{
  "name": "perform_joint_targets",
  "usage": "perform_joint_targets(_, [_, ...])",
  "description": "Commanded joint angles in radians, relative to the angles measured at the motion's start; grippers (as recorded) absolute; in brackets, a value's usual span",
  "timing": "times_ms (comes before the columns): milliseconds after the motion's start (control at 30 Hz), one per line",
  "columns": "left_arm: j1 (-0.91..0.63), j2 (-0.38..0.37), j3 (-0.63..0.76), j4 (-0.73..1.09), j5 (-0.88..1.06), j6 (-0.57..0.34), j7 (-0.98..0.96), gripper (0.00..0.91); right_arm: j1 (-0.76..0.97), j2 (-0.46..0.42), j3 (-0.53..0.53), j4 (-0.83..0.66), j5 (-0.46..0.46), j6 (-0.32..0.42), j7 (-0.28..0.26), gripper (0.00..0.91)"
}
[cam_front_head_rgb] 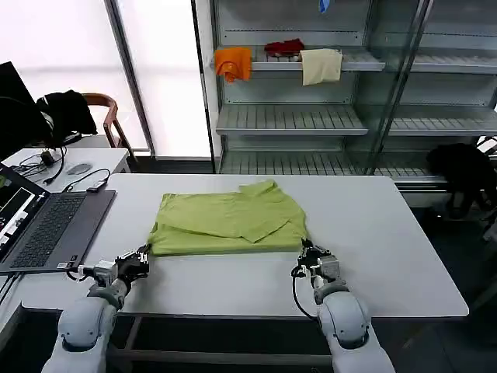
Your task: Fold and organize the clothes.
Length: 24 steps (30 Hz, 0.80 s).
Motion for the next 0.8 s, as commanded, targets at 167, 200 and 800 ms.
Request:
perform_joint_targets(167, [0.319, 0.009, -0.063, -0.288, -0.032, -0.014, -0.012, 0.0, -0.322, -0.034, -0.012, 0.261, -0.035, -0.004, 0.027, 0.0])
perform_joint_targets(200, [0.329, 0.01, -0.064, -0.295, -0.04, -0.011, -0.023, 0.0, -0.333, -0.033, -0.011, 0.27, -0.039, -0.004, 0.028, 0.0])
perform_joint_targets(800, [0.424, -0.019, -0.058, -0.372, -0.071, -0.007, -0.157, 0.907, -0.424, -0.005, -0.01, 0.32, -0.093, -0.001, 0.126, 0.907])
